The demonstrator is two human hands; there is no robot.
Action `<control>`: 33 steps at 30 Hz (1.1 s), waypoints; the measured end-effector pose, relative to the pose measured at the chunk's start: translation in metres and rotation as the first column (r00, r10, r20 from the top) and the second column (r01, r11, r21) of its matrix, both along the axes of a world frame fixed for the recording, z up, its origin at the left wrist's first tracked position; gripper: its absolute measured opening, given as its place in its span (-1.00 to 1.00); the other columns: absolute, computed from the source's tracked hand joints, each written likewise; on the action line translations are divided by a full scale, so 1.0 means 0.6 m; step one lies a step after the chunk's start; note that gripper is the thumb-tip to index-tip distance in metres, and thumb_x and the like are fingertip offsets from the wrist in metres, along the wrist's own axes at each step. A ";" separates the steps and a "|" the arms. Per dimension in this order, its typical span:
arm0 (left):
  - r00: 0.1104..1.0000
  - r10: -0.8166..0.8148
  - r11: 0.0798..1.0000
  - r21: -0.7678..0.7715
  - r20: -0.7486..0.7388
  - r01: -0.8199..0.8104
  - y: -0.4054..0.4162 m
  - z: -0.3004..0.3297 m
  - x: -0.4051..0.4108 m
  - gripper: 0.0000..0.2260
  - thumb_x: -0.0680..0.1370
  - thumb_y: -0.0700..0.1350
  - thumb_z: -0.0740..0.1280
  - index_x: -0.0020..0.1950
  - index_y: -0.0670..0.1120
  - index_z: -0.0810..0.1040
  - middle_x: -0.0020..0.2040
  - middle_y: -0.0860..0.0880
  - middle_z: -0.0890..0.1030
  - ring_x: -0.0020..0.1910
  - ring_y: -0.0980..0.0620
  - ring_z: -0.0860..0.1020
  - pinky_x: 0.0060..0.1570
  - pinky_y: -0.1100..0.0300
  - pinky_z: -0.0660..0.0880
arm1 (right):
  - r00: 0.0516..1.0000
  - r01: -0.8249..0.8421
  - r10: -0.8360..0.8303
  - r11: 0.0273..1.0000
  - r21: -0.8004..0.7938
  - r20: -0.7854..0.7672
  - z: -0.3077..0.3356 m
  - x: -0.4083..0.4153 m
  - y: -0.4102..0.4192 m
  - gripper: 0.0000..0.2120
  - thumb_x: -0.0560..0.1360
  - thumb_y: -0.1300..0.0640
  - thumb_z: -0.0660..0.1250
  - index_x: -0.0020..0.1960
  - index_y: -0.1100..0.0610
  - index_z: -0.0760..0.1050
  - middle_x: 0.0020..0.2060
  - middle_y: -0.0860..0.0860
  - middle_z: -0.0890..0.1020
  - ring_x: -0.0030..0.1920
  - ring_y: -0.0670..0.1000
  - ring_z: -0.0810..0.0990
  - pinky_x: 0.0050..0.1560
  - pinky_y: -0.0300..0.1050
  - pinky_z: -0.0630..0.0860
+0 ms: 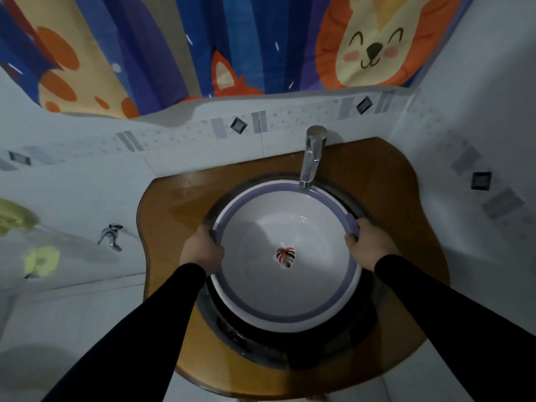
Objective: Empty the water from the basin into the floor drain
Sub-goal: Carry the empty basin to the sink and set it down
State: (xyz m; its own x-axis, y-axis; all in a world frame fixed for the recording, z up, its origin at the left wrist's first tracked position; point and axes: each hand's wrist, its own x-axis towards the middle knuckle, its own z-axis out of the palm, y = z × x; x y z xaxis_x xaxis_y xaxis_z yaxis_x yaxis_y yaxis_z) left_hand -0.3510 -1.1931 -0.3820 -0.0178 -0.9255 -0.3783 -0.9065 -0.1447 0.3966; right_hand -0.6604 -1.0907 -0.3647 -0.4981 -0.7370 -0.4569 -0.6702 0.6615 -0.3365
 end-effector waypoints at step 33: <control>0.979 -0.095 0.994 0.078 0.178 0.082 0.003 -0.058 -0.006 -0.83 0.67 -0.07 0.10 -0.04 -0.10 0.39 -0.30 -0.05 0.42 -0.38 0.01 0.39 -0.32 0.12 0.32 | 0.979 0.007 0.026 0.987 0.159 -0.201 -0.051 0.005 -0.017 -0.66 0.60 0.07 0.15 0.31 0.21 0.27 -0.03 0.15 0.64 -0.06 0.14 0.63 -0.21 -0.09 0.48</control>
